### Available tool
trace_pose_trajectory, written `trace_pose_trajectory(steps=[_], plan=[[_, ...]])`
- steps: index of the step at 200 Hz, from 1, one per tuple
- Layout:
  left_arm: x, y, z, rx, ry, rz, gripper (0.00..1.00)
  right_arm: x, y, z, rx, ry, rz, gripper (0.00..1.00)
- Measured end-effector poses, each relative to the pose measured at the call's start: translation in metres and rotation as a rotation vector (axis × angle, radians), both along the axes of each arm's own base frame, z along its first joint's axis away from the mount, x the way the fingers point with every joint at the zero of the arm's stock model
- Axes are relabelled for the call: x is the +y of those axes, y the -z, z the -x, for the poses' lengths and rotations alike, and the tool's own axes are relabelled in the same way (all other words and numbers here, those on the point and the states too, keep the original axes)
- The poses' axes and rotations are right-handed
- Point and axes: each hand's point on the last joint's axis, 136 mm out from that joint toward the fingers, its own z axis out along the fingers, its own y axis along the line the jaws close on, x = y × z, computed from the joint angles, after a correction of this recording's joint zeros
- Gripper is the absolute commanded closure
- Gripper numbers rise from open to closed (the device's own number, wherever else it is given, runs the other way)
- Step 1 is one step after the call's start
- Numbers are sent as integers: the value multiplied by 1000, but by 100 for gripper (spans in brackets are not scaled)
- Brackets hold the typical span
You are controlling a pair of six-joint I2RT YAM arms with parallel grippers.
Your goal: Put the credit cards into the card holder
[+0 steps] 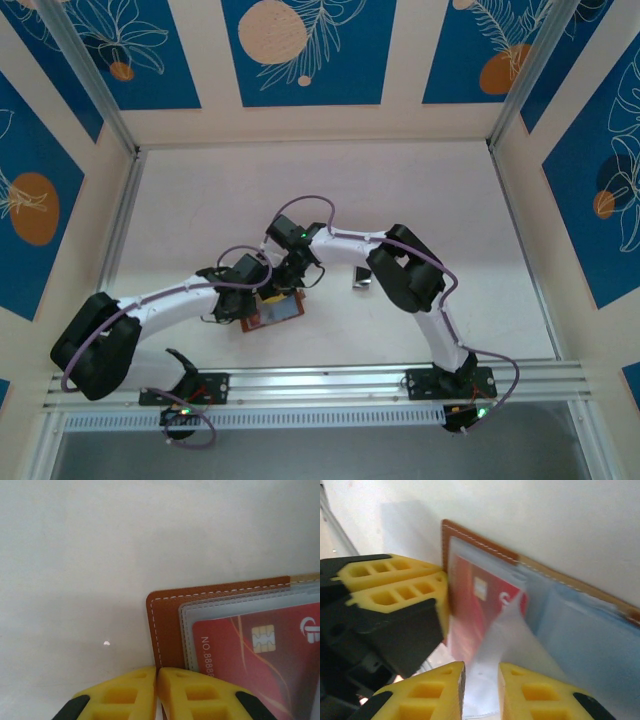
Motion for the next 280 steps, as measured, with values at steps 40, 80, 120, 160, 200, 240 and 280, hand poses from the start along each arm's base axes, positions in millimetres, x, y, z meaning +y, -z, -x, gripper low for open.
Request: trace_pose_trajectory(steps=[40,80,120,160,200,240,280], plan=[[0,0,0,-3,0,2,86,11,1,5,51,-6,-43,75],[0,-5,0,-36,-3,29,81,18,8,4,86,-4,-48,75],[-3,-10,0,-85,-2,82,76,19,11,2,96,2,-43,76],[-8,-33,5,-160,32,139,71,21,11,1,114,3,-43,76],[-25,-49,12,-226,158,161,66,22,12,1,134,5,-44,76],[-55,-46,23,-220,349,112,59,26,11,0,151,1,-57,76],[-74,-35,21,-227,436,4,57,27,11,-1,165,-1,-66,76]])
